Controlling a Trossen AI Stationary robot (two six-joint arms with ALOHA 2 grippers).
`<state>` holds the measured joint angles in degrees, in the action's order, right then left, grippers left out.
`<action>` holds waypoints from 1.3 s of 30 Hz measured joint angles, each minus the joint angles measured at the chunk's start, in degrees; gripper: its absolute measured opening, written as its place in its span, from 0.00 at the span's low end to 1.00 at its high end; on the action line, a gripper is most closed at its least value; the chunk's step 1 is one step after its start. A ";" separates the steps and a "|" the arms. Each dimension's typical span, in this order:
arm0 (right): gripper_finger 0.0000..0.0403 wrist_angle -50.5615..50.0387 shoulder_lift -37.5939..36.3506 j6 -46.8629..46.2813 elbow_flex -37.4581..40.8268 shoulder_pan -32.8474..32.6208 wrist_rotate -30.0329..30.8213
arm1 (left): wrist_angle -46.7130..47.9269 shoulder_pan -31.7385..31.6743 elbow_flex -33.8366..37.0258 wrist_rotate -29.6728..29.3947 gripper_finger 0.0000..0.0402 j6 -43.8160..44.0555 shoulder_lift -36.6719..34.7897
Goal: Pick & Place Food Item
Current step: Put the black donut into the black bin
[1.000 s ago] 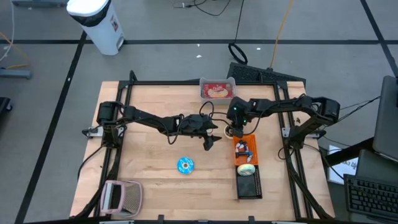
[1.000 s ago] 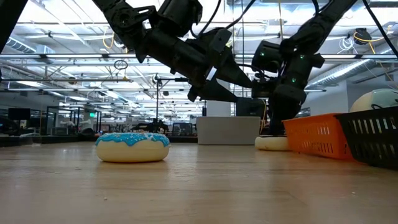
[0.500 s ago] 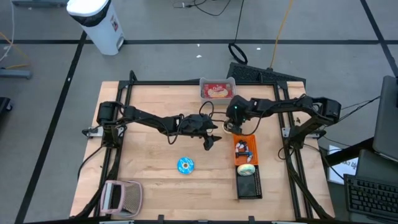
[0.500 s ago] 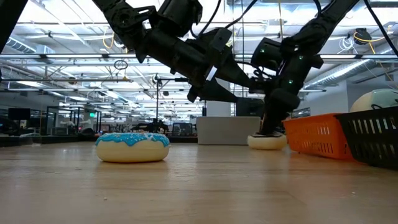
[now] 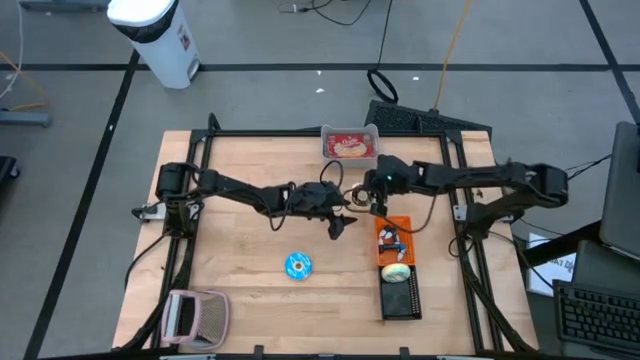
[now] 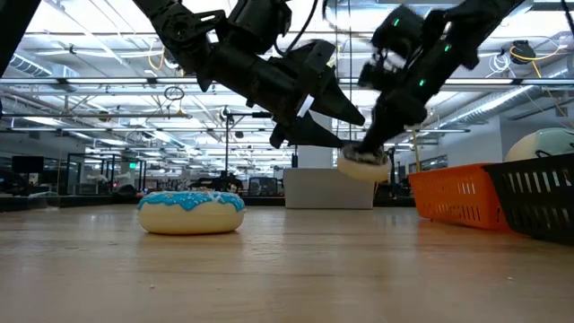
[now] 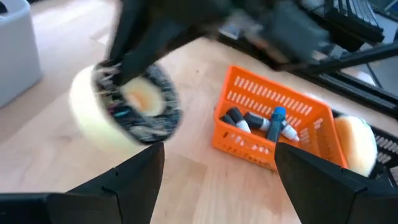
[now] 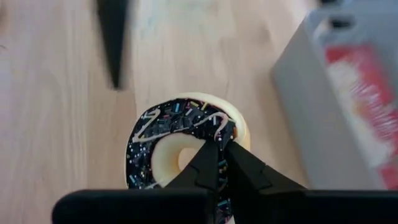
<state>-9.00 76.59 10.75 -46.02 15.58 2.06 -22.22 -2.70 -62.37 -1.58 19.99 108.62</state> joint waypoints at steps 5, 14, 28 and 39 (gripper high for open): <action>0.02 -1.27 -6.66 1.30 0.00 -6.15 9.39 | -0.88 -0.69 0.00 0.01 0.77 0.99 0.00; 0.02 -7.08 -12.48 0.39 -0.09 -16.61 25.93 | -4.79 -0.62 0.00 0.07 0.77 3.48 0.00; 0.02 -7.52 -12.65 -1.94 -0.07 -25.89 32.47 | -10.78 -0.43 0.00 -0.25 0.77 4.87 0.00; 0.02 -3.00 -12.65 -0.89 -0.07 -28.77 32.46 | -13.38 -0.43 0.00 -1.44 0.77 4.98 0.00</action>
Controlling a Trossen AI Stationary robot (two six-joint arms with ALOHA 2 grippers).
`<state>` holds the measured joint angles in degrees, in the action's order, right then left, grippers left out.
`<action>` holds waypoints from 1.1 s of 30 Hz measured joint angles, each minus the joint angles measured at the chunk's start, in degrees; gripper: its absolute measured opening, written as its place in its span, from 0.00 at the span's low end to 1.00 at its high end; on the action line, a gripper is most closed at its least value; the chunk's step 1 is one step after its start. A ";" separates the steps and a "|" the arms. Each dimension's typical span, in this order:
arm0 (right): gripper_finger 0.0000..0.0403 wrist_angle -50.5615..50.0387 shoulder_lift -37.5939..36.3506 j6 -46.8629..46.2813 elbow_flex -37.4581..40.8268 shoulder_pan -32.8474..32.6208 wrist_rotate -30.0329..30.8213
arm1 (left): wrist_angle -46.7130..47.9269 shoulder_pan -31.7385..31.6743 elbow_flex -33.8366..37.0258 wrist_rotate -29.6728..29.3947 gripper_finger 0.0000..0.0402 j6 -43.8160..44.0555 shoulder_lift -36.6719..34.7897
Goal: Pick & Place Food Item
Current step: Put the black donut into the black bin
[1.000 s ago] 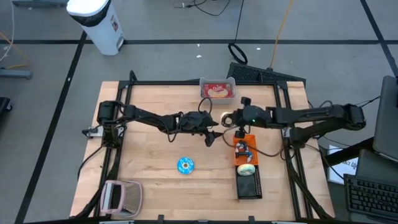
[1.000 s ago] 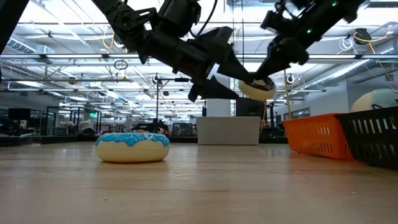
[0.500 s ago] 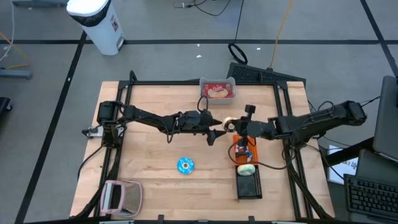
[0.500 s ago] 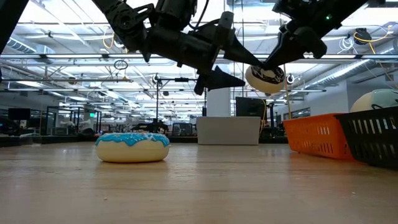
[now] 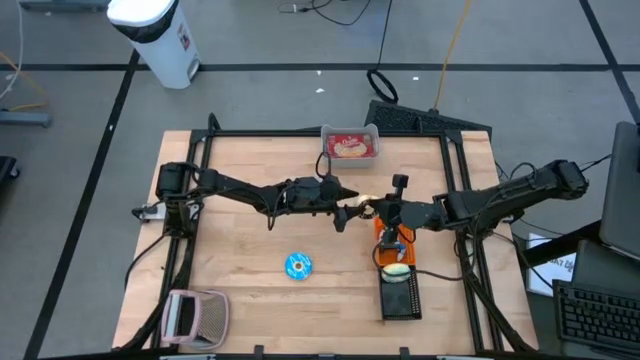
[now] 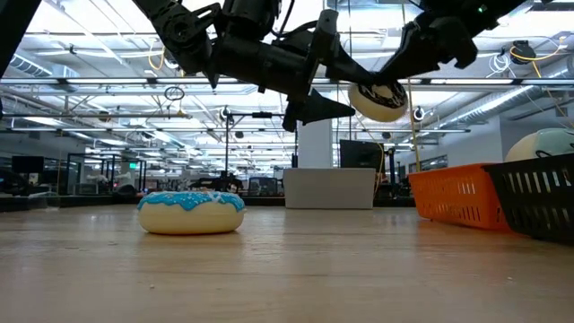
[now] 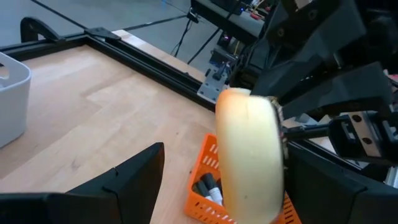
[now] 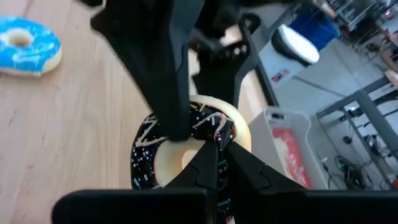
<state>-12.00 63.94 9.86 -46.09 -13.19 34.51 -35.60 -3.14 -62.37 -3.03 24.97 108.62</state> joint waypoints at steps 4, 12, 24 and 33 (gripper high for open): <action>0.02 1.84 0.00 1.27 0.00 -0.11 -0.04 | -0.60 0.02 0.00 0.04 0.73 0.29 0.00; 0.02 2.66 0.03 1.34 0.02 -0.09 -0.10 | -0.55 0.35 0.00 0.36 0.40 1.95 0.00; 0.17 4.59 -4.23 1.34 0.04 -0.62 -0.12 | -0.05 0.32 -0.04 1.01 0.10 -7.84 -0.01; 0.33 0.23 -10.52 -11.79 -0.04 -2.31 -0.31 | -0.17 1.14 0.00 1.50 0.07 -17.25 0.01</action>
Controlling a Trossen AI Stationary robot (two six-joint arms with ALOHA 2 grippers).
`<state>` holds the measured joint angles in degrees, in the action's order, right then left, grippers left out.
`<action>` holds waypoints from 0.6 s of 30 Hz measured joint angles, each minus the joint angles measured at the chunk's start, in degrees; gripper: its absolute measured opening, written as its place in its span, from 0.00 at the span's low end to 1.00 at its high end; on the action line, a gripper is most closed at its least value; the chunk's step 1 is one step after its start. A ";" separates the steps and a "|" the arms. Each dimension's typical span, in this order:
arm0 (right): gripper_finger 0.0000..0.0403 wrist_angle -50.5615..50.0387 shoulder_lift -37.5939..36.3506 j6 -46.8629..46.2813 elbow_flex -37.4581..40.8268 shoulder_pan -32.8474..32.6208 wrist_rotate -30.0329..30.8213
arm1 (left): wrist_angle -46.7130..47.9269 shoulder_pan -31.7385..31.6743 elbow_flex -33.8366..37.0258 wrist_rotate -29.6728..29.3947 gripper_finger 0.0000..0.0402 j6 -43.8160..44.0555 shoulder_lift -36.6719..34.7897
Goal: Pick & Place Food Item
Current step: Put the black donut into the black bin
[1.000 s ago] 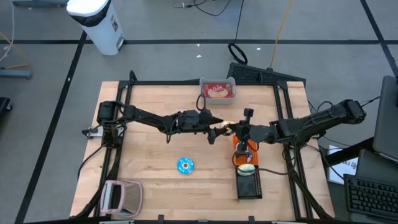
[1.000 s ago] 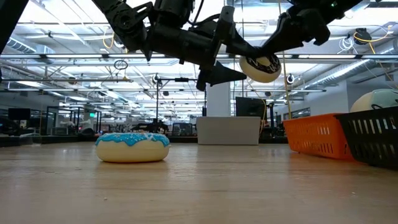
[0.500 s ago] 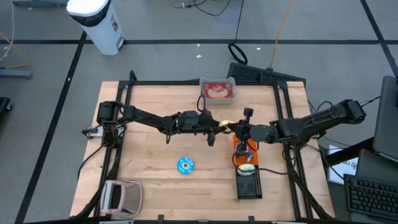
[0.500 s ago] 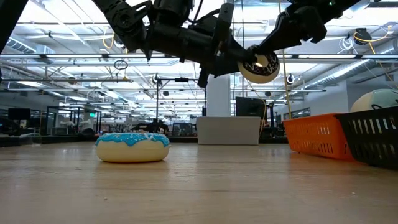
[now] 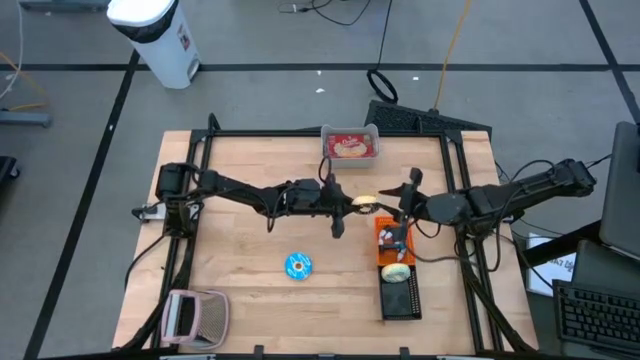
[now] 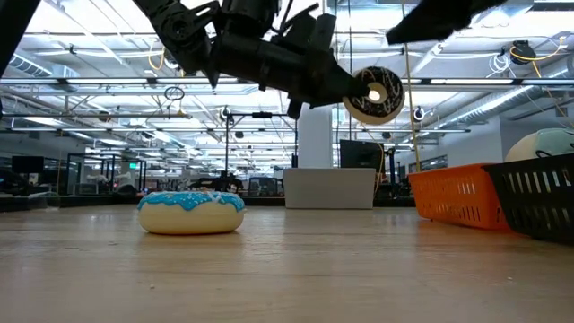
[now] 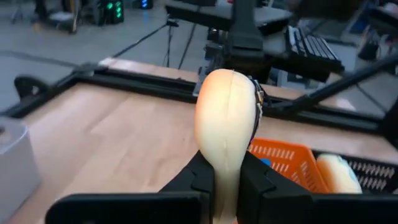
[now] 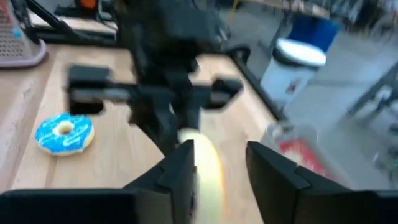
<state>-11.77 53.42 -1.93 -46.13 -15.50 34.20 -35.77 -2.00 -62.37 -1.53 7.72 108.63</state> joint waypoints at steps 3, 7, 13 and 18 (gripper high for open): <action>0.40 -4.00 -0.05 -4.73 0.02 0.02 -2.51 | -0.18 1.31 0.00 0.06 0.07 -4.63 0.01; 0.53 -4.45 1.89 -8.12 0.02 0.02 -8.68 | -0.46 2.90 0.00 0.21 0.07 -8.67 -0.01; 0.65 -0.84 6.35 -7.98 0.02 0.04 -15.49 | -0.37 3.69 0.00 0.19 0.08 -9.11 0.01; 0.64 1.41 9.35 -7.72 0.02 1.37 -16.45 | 0.54 3.69 0.00 0.20 0.08 -8.62 0.01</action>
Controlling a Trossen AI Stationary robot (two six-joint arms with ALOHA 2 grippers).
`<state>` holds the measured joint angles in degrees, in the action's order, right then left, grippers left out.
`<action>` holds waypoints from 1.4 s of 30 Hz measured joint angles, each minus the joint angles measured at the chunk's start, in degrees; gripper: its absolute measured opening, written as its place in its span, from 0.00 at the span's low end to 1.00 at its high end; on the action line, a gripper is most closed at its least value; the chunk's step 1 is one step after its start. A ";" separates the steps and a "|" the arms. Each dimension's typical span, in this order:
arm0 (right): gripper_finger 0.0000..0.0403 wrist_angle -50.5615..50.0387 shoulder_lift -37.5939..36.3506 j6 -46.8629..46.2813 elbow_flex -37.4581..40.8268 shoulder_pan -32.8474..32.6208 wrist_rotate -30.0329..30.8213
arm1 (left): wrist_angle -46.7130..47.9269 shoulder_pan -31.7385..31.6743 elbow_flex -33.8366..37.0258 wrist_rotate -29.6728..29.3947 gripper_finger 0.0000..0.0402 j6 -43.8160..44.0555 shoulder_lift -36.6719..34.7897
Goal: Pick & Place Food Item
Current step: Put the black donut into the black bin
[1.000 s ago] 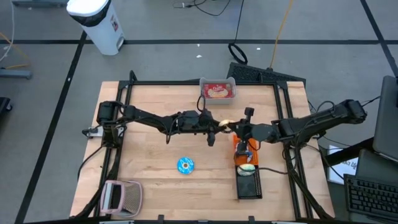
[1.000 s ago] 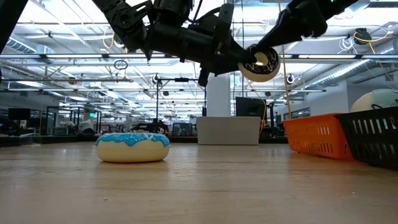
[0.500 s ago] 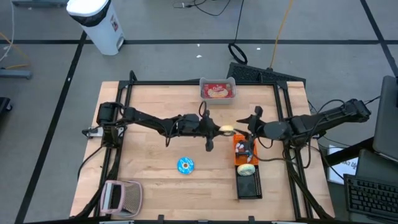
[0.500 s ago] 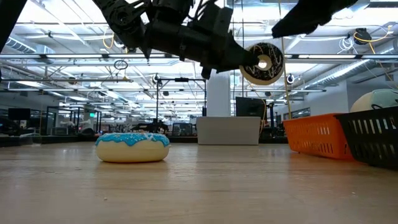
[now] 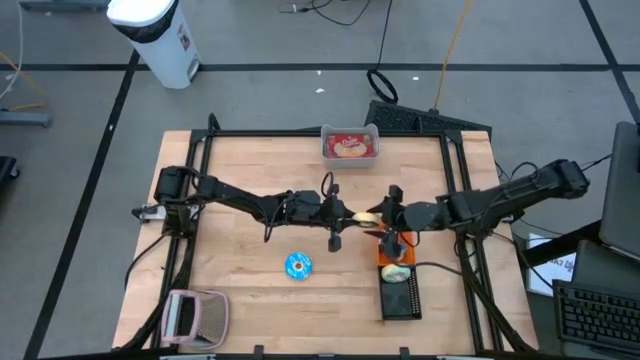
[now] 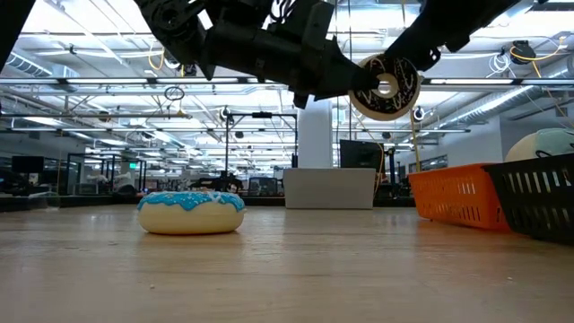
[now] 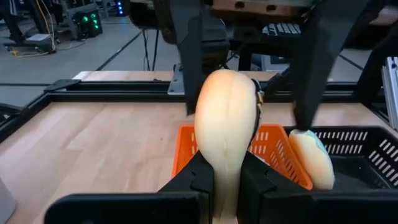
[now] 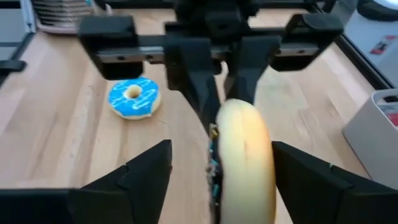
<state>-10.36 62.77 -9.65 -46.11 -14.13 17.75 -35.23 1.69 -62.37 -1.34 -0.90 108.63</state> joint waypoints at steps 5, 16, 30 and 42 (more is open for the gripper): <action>0.54 -0.80 -0.72 -1.71 0.00 1.30 -0.03 | 0.90 0.00 0.00 -0.03 0.08 1.35 -0.02; 0.34 -3.76 -2.02 -3.39 0.00 1.40 -0.54 | 1.25 0.61 0.00 -0.18 0.08 1.15 -0.02; 0.10 -4.79 -2.02 -0.65 0.00 1.40 -0.08 | 0.36 0.68 0.03 -3.46 0.12 2.91 -0.75; 0.02 -4.33 -5.19 -0.14 0.15 -0.31 -0.27 | 13.66 1.14 -0.08 -3.20 0.64 5.31 -12.47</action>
<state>-14.69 57.58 -9.79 -45.96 -14.44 17.48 -21.57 2.83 -62.45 -4.54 4.41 96.16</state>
